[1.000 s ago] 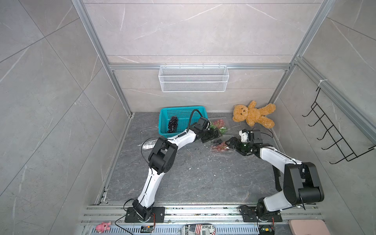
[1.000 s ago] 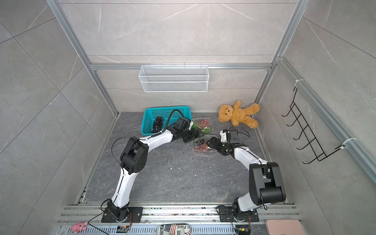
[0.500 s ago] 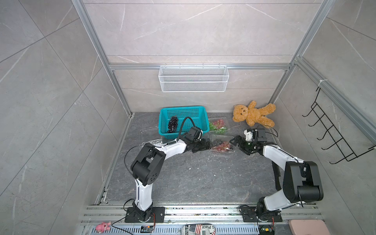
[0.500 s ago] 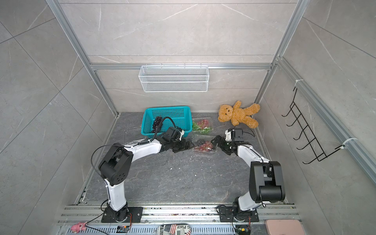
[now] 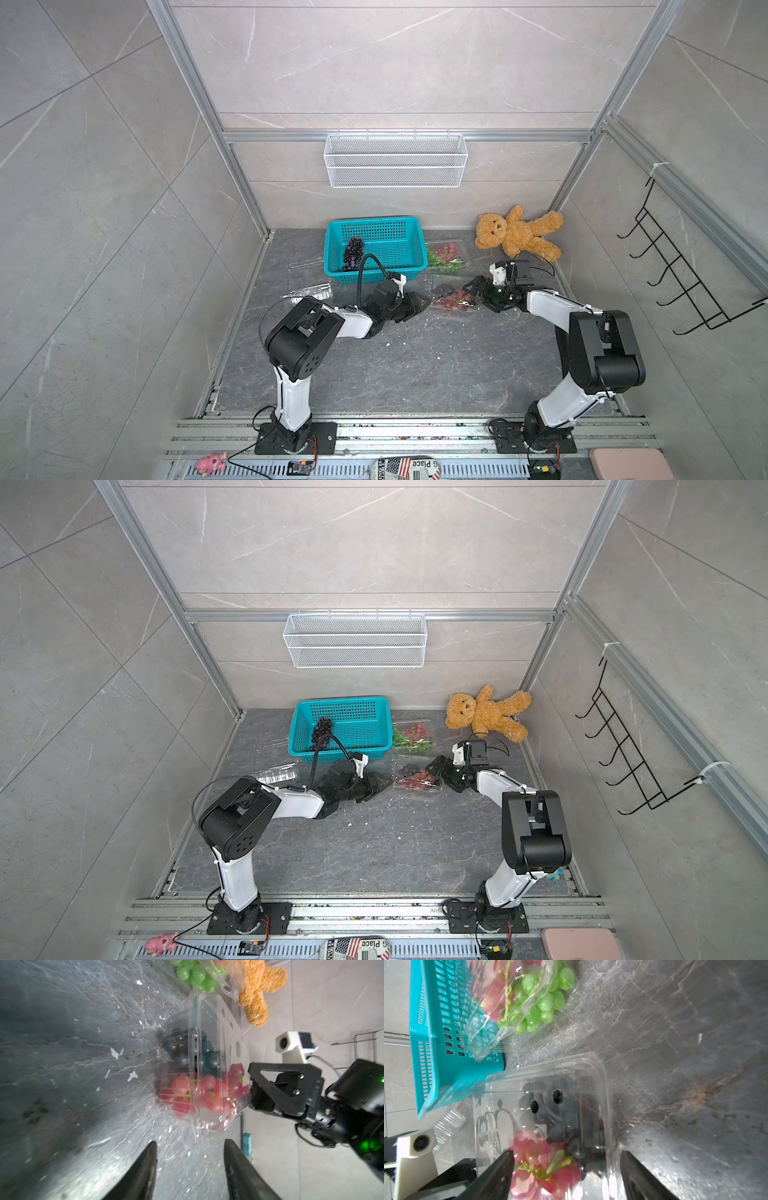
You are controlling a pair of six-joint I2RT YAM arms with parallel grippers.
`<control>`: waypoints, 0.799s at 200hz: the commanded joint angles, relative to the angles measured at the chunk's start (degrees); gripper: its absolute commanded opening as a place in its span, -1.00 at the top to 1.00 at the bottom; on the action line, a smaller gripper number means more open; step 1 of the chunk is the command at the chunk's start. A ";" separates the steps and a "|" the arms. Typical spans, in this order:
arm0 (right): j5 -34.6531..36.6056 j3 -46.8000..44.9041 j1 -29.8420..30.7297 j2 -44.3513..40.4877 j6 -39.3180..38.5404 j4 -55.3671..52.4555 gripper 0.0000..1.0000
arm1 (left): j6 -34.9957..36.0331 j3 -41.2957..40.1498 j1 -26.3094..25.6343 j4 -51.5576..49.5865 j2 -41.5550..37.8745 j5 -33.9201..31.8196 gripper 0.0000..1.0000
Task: Pack grapes into containers
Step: Close the packing box at the center of the board.
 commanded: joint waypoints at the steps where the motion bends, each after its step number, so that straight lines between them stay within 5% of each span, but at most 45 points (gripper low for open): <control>1: -0.32 1.11 0.23 0.65 0.55 0.94 -0.63 | -3.50 1.01 -0.41 7.59 1.23 1.31 0.04; 57: -0.38 0.25 0.34 0.56 0.71 1.52 -0.62 | -5.31 2.30 -0.68 7.77 3.82 1.58 0.31; 160: -0.71 -0.74 0.33 1.17 0.55 2.31 -0.60 | -6.27 5.44 -1.60 6.17 6.56 1.39 0.50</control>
